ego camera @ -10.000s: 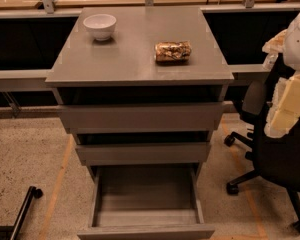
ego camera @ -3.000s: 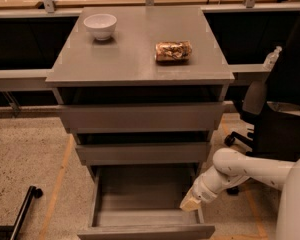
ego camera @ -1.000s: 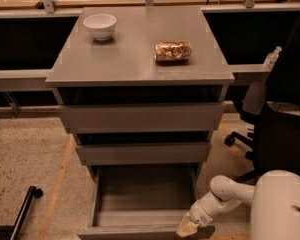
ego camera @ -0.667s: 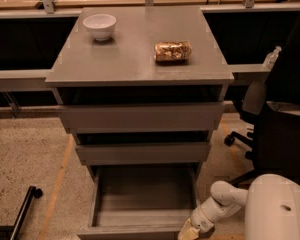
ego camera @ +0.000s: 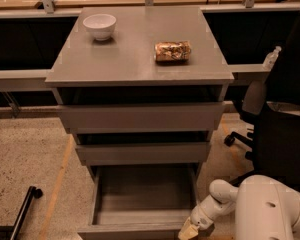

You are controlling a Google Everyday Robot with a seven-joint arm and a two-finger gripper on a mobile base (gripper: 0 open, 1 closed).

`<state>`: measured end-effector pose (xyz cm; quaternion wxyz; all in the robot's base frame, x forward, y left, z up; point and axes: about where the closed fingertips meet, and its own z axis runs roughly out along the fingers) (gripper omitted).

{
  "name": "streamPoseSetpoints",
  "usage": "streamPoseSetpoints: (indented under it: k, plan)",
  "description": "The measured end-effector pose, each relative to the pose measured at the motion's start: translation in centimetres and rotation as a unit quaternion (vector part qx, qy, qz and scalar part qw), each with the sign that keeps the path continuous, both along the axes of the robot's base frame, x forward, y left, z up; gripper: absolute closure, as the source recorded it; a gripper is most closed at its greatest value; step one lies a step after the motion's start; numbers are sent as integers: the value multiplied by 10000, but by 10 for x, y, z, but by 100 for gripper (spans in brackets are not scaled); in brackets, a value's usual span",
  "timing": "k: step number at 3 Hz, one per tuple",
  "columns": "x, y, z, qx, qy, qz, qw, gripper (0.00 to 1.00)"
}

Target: Close bottom drawer

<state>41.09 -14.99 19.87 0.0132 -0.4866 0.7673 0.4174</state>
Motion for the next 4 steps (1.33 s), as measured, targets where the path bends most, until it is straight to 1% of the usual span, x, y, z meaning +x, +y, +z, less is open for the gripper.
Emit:
streamPoseSetpoints:
  k: [1,2,3,4]
  plan:
    - [4,2,0,24,-105,-9,9999,100]
    - [4,2,0,24,-106,-8,9999,100]
    - [22,5,1,-1,-342,10,9994,100]
    - [22,5,1,-1,-341,10,9994,100]
